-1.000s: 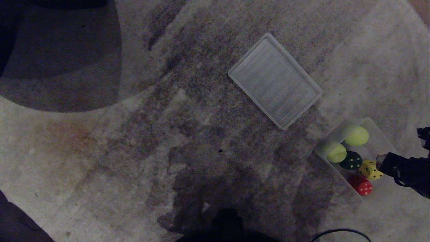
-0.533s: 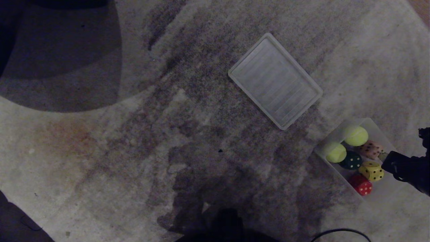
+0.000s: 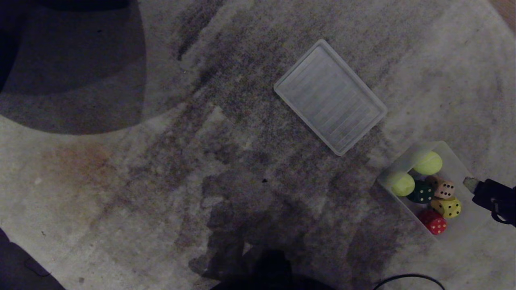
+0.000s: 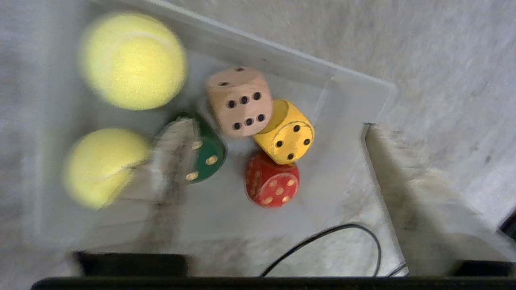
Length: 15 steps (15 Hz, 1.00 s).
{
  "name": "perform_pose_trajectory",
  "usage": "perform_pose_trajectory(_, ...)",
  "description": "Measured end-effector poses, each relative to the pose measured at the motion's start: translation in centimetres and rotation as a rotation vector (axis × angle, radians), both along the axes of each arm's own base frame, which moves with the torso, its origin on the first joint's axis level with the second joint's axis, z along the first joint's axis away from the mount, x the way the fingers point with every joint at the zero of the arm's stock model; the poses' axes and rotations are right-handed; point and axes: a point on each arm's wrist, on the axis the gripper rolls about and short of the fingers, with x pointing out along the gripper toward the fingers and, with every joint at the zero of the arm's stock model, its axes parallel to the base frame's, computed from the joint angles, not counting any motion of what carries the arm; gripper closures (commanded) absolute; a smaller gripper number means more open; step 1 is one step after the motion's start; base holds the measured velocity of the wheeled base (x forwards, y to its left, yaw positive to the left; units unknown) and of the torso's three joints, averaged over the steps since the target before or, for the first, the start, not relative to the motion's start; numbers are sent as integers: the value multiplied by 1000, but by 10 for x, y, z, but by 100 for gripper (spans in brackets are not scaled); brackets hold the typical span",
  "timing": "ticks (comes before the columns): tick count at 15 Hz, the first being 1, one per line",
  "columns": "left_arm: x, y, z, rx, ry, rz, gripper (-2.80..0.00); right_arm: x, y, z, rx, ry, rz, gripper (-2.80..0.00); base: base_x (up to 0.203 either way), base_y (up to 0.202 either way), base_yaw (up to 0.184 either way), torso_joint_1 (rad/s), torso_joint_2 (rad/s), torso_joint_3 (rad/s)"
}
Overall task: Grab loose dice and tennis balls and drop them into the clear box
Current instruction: Put the toys in the box, then close the lid
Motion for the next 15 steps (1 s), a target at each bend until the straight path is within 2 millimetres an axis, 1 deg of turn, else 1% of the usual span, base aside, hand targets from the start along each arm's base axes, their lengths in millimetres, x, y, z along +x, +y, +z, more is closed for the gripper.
perform_pose_trajectory(2,0,0,0,0,0,0,0,-25,7,9,-17,-1,41,0,0,0,0,0,0,0)
perform_pose_trajectory(3,0,0,0,0,0,0,0,-40,13,12,-25,4,72,0,0,0,0,0,0,0)
perform_pose_trajectory(5,0,0,0,0,0,0,0,-77,26,8,-52,39,160,0,0,0,0,0,0,0)
perform_pose_trajectory(8,0,0,0,0,0,0,0,-133,40,-14,-138,89,283,0,0,0,0,0,0,0)
perform_pose_trajectory(10,0,0,0,0,0,0,0,-162,45,-29,-173,95,361,0,0,0,0,0,0,0)
perform_pose_trajectory(12,0,0,0,0,0,0,0,-183,48,-43,-179,83,460,0,0,0,0,0,0,0)
perform_pose_trajectory(15,0,0,0,0,0,0,0,-204,50,-54,-204,-25,539,0,0,0,0,0,0,0)
